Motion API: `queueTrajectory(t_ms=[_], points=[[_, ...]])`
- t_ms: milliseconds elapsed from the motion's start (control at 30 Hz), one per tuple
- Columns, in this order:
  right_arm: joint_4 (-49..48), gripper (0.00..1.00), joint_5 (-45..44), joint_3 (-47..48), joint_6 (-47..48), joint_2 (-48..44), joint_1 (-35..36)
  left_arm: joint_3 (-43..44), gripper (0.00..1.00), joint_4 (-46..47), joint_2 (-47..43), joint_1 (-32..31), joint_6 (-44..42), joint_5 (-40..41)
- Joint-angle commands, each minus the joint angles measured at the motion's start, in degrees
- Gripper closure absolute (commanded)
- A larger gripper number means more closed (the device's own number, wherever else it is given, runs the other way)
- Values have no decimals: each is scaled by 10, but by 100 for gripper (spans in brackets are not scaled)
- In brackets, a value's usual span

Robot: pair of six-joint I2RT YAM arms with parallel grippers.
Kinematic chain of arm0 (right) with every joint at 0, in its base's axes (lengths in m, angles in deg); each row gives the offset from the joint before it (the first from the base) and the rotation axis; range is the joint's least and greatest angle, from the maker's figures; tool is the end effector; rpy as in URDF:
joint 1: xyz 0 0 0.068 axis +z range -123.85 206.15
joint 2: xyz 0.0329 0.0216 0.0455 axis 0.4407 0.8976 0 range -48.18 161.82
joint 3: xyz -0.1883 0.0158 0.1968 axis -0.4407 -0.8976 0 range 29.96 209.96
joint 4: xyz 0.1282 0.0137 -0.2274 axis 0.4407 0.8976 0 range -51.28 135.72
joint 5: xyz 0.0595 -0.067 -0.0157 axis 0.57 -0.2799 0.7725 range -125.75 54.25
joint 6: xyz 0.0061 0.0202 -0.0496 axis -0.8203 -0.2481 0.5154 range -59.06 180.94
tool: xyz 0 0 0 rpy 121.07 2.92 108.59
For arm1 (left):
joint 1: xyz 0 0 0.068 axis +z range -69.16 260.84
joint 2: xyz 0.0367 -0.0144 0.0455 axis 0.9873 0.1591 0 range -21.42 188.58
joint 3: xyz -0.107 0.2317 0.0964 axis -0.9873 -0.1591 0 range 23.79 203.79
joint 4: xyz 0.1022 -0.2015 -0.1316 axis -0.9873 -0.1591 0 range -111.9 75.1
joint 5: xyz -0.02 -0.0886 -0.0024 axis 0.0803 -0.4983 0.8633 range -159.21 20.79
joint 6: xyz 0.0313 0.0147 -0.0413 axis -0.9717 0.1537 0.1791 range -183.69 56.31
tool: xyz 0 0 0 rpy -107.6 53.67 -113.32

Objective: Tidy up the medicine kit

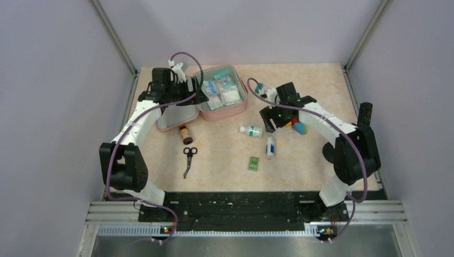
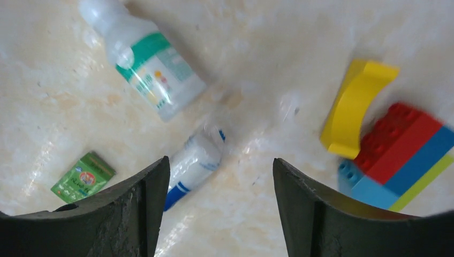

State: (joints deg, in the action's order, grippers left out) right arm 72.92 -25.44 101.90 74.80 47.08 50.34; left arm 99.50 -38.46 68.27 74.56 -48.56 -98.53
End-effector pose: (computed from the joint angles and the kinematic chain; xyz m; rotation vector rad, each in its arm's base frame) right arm 0.3181 0.1499 0.2425 -0.9042 2.4146 0.2990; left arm 0.3501 -0.0559 0.3126 0.1139 2.2337 -0.7731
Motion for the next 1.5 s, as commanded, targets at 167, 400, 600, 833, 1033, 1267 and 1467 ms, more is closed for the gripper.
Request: queueTrajectory(t_ms=[167,400,600,833,1033,1267,1467], points=[[17,32,62,-79,-132,3,-10,13,13,18,1,4,0,-3],[0,45,67,-78,-135,56,-16,1,13,19,-9,3,0,2],[32,63,65,-47,-152,54,-34,6,13,19,-12,3,1,-4],[132,64,151,137,-142,-16,-52,12,14,62,-2,2,18,-133],[-233,66,199,83,-234,-78,-53,61,12,144,19,-18,38,-240],[-453,66,208,111,-416,-24,-38,124,5,169,54,-77,41,-243],[-502,66,254,148,-441,12,-13,171,4,174,104,-106,46,-272]])
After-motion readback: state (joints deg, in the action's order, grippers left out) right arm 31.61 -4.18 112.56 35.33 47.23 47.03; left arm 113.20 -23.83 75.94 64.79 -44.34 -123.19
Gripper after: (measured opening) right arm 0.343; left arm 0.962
